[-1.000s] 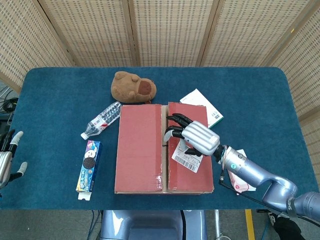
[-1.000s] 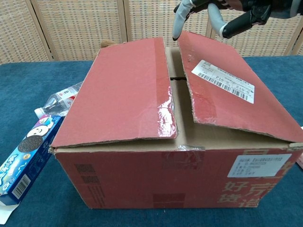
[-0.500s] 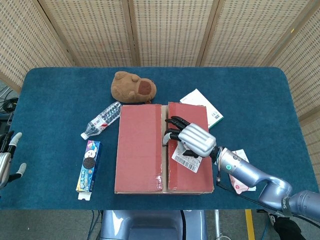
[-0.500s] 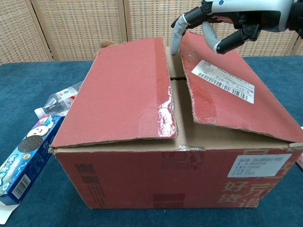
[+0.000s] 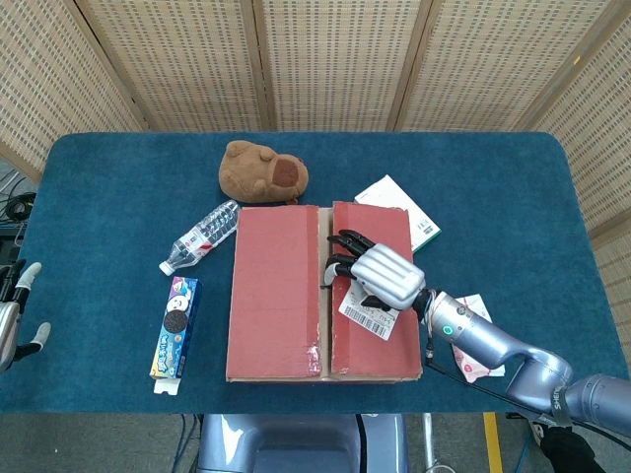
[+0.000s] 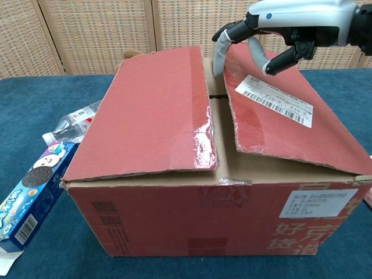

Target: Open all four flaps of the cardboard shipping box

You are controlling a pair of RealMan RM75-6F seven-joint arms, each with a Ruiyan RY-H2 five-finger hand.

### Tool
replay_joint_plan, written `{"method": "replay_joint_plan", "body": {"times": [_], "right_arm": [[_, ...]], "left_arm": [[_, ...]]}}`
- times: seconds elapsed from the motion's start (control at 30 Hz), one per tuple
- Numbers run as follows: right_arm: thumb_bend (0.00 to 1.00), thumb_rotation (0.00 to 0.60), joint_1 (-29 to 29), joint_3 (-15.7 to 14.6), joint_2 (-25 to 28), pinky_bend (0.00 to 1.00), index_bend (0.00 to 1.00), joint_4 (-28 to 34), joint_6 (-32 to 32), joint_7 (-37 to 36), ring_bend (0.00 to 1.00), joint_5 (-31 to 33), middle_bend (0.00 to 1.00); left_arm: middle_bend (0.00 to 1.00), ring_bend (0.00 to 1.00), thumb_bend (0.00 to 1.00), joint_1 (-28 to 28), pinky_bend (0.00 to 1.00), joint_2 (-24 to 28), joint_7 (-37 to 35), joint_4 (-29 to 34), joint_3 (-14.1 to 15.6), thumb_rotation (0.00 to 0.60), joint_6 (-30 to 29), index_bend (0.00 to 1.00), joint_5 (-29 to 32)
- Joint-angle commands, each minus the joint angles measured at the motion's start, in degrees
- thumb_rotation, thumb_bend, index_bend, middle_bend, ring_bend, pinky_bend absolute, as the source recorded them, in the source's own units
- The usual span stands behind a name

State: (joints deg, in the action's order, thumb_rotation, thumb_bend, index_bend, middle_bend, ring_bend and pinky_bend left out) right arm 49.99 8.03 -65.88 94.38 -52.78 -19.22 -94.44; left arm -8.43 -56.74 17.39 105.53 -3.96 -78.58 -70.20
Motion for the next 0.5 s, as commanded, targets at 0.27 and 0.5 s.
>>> {"method": "replay_joint_plan", "body": {"times": [0.27, 0.5], "right_arm": [[1.00, 0.600, -0.33, -0.32, 0.10, 0.02, 0.41, -0.42, -1.67, 0.64, 0.10, -0.34, 0.49], [1.00, 0.600, -0.81, 0.02, 2.45, 0.02, 0.41, 0.44, -3.57, 0.90, 0.12, -0.75, 0.50]], "left_arm": [[0.00, 0.00, 0.38, 0.02, 0.00, 0.12, -0.23, 0.04, 0.03, 0.600, -0.12, 0.04, -0.20], [0.00, 0.00, 0.38, 0.06, 0.00, 0.35, -0.64, 0.11, 0.10, 0.600, -0.20, 0.04, -0.54]]}}
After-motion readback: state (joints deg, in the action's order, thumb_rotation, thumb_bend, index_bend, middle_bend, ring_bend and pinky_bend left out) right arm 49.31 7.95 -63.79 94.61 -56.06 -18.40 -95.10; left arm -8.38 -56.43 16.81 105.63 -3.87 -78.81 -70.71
